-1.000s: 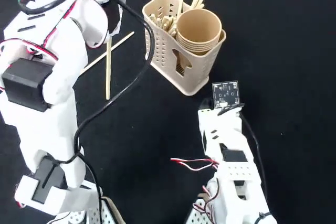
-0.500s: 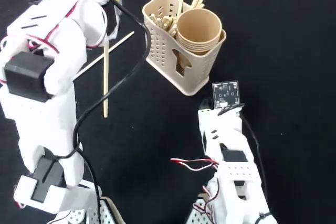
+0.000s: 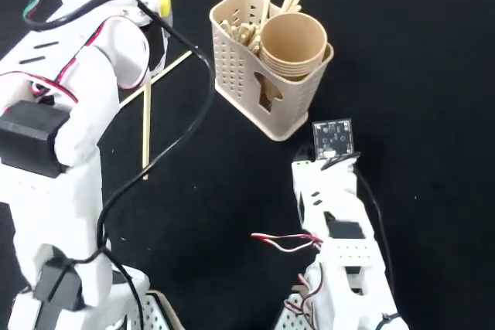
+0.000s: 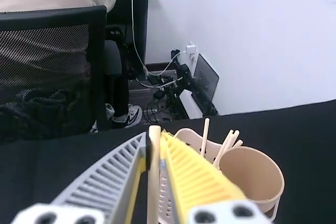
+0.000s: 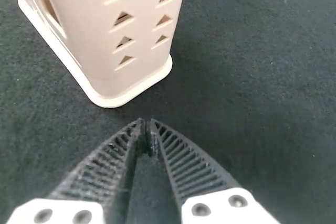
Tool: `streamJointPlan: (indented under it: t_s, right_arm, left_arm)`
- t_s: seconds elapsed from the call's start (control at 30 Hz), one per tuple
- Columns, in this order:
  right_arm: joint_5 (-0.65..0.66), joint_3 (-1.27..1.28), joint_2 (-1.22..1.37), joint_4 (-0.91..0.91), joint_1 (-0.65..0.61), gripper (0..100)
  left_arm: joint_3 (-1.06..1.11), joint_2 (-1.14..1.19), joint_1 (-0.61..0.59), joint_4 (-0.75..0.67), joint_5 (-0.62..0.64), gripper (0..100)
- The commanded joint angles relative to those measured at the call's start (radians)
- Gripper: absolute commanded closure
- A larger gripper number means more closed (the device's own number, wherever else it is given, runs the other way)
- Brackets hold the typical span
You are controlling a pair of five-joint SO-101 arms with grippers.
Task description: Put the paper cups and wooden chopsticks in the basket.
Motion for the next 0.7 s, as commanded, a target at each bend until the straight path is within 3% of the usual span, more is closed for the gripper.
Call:
streamJointPlan:
  t_s: [0.0, 0.4, 0.67]
  right_arm:
    - [0.011, -0.004, -0.015, -0.02, -0.006, 98.4]
    - [0.008, -0.01, -0.015, -0.026, -0.005, 98.3]
    - [0.006, 0.025, -0.01, -0.14, -0.009, 98.3]
  left_arm:
    - [0.16, -0.104, -0.004, -0.126, -0.012, 97]
    - [0.716, -0.47, 0.015, -0.549, -0.011, 97]
    - [0.986, -0.733, 0.015, -0.801, -0.009, 97]
